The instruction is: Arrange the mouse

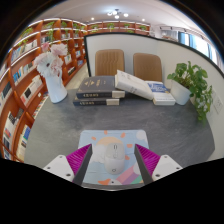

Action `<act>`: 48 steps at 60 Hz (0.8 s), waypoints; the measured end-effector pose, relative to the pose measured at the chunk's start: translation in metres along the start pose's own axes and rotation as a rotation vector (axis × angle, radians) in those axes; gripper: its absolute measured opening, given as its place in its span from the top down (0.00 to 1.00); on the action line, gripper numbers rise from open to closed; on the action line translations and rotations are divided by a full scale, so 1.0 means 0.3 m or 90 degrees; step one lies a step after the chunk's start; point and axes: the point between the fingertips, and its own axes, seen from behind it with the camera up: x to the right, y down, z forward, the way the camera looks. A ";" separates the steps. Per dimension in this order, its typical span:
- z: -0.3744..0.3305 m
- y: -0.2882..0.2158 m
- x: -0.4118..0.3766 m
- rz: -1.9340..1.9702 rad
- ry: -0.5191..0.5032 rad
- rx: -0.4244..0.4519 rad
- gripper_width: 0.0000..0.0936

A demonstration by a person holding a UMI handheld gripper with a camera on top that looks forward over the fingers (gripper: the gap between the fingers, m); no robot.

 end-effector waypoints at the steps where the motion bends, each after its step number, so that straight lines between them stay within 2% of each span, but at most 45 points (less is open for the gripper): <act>1: -0.021 -0.016 0.003 0.001 0.001 0.005 0.09; 13: -0.256 -0.181 0.048 0.015 0.020 0.082 0.10; 48: -0.485 -0.239 0.074 -0.012 0.047 0.106 0.09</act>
